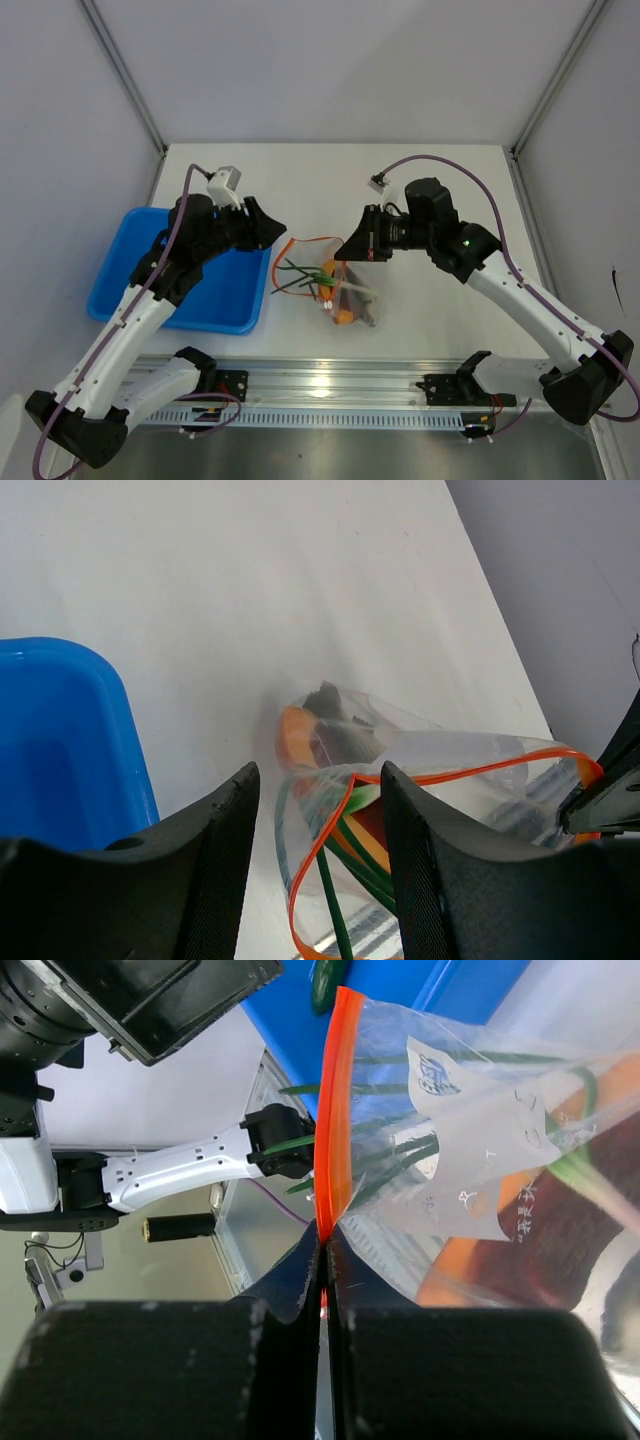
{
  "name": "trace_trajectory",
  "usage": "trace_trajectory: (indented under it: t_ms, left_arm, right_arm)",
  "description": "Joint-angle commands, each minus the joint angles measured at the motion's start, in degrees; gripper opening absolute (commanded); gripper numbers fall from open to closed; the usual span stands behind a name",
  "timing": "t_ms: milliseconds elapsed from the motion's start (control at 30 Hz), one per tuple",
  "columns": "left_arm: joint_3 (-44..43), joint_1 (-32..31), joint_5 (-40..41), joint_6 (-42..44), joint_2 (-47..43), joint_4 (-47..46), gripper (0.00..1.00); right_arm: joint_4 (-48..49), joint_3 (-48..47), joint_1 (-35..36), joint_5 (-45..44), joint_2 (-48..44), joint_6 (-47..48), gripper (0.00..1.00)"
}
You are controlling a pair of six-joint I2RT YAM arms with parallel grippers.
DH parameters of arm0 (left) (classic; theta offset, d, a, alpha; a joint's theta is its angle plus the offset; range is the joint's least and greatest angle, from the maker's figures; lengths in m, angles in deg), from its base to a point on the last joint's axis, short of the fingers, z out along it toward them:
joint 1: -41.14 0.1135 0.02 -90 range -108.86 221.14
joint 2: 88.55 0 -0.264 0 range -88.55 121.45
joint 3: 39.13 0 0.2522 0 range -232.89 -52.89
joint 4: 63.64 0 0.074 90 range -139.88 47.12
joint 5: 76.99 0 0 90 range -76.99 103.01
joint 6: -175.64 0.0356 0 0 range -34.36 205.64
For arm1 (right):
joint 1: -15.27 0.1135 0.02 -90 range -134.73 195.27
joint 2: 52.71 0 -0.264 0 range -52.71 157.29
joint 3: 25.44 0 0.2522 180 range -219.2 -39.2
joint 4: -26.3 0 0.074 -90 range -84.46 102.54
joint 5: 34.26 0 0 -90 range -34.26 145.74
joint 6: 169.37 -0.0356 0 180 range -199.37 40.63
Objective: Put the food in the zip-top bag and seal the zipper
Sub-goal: Adjust the zipper food storage bag at the center of the board.
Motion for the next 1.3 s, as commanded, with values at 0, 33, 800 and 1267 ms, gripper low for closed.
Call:
trace_trajectory:
  t_ms: [0,33,800,1267]
  left_arm:
    - [-1.51,0.91,1.48,1.32,-1.25,-1.39,0.55]
    - [-0.72,0.91,1.49,1.23,-1.51,-1.47,0.55]
    - [7.38,0.91,-10.02,0.17,1.12,-5.25,0.05]
    - [-0.09,0.56,-35.41,-11.39,5.78,-19.82,0.01]
  right_arm:
    - [1.39,-1.96,0.35,1.07,-0.75,0.69,0.00]
    - [1.47,-1.87,0.44,1.15,-0.75,0.78,0.00]
    - [1.74,-3.45,0.52,0.98,0.22,0.52,0.00]
    - [-9.50,-10.65,3.86,-15.44,1.89,12.02,0.00]
